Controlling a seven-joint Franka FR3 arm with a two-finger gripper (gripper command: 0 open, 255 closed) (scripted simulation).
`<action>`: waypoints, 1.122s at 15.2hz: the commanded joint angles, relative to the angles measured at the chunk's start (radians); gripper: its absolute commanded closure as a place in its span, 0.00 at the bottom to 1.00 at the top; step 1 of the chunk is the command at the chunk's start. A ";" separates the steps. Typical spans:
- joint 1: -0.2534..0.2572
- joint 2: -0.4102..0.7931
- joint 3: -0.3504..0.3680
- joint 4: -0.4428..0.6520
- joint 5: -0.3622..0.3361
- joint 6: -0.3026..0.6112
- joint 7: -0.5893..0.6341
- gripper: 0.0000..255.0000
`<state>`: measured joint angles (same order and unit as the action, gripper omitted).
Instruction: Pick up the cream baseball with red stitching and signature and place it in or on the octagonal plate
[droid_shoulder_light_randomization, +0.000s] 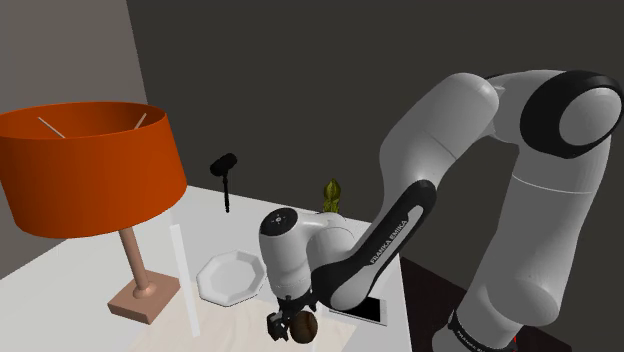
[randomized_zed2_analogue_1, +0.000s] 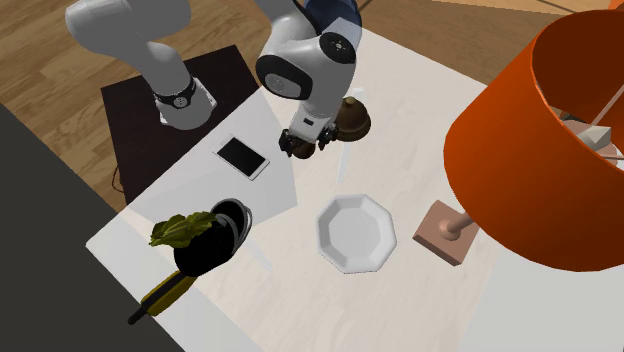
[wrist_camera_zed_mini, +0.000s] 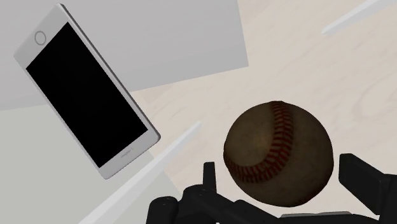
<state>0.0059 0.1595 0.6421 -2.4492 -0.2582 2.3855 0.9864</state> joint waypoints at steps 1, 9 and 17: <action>0.000 0.000 0.000 0.000 0.000 0.000 0.000 0.00; 0.000 0.000 0.000 0.000 0.000 0.000 0.000 1.00; -0.014 -0.091 0.025 0.006 0.093 -0.070 -0.071 1.00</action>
<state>-0.0066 0.0790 0.6651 -2.4474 -0.1767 2.3271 0.9252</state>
